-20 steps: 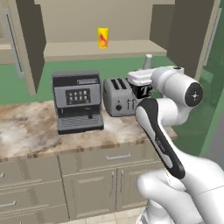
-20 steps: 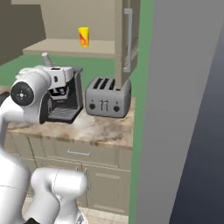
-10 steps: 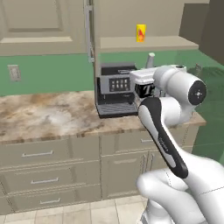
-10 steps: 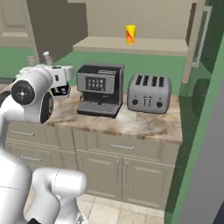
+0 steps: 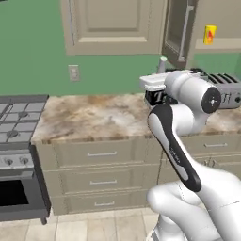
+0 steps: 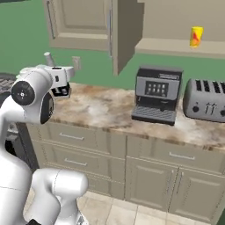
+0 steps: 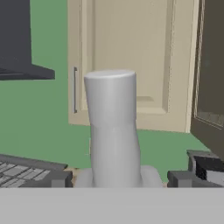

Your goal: Open the cabinet directly in front. Then move the liquor and the cup to the dining counter with the candle on it.

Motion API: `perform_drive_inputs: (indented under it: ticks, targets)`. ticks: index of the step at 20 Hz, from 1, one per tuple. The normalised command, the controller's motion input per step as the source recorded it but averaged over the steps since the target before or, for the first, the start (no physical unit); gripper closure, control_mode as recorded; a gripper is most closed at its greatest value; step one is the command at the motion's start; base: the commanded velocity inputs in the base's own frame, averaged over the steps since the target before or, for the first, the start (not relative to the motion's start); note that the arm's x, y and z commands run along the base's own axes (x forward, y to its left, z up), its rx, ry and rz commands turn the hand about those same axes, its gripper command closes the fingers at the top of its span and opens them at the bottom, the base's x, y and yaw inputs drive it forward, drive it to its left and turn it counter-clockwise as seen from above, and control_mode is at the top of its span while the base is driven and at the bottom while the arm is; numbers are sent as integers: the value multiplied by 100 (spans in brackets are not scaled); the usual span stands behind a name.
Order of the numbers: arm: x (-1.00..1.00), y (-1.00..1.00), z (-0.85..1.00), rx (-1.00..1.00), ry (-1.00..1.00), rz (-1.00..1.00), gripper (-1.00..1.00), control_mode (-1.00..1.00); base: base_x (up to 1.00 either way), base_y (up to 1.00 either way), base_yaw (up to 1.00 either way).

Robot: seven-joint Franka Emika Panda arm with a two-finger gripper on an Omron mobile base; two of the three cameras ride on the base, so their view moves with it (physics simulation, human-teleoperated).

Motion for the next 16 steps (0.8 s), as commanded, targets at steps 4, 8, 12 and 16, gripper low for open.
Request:
perform_drive_inputs:
  ticks: [4,8,12,16]
  targets:
    - [0,0,0,0,0,0,100,100,-10,100,17]
    - [0,0,0,0,0,0,100,100,-1,100,22]
    - [0,0,0,0,0,0,100,100,0,97,53]
    - [0,0,0,0,0,0,100,100,0,63,72]
